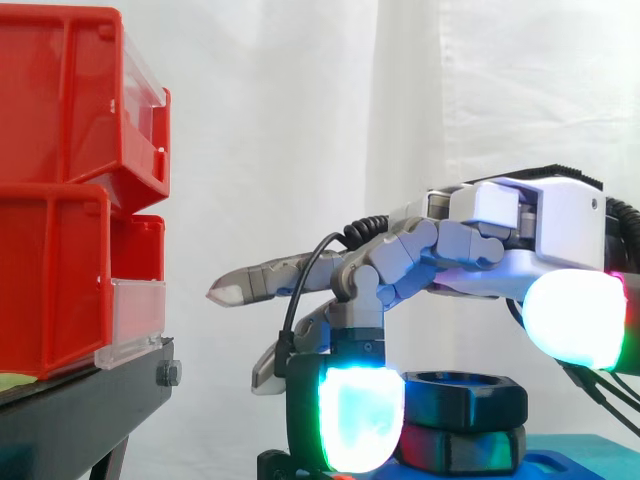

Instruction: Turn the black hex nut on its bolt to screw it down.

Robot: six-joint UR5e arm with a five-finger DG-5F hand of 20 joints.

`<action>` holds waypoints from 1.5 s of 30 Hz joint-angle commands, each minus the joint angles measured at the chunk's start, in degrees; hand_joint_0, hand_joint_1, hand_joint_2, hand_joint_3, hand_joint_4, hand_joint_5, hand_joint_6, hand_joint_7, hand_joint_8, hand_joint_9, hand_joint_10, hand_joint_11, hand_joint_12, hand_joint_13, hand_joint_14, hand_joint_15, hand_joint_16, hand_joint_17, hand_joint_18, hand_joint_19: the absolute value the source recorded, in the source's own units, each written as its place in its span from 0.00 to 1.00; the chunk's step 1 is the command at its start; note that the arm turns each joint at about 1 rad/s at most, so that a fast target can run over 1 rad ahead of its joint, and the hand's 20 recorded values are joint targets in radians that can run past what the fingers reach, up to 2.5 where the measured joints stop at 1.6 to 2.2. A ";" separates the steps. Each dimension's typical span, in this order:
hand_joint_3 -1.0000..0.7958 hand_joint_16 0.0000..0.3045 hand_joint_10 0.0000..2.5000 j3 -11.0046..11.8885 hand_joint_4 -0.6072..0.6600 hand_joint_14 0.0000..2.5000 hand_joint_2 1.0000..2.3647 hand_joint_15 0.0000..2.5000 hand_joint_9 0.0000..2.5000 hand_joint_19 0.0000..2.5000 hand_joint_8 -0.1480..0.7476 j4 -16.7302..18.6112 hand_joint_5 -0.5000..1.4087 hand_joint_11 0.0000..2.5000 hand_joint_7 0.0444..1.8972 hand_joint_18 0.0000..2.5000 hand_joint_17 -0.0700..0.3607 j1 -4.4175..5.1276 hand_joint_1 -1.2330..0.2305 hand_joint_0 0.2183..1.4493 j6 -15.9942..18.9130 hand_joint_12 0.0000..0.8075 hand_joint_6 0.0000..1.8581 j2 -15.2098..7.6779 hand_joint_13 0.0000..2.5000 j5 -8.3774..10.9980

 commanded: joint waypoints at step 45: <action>0.28 0.22 0.00 -0.36 0.77 0.00 0.00 0.02 0.27 0.07 0.57 2.92 0.21 0.11 0.61 0.07 0.51 -1.51 0.62 0.15 1.17 0.50 0.29 -0.01 0.11 -0.92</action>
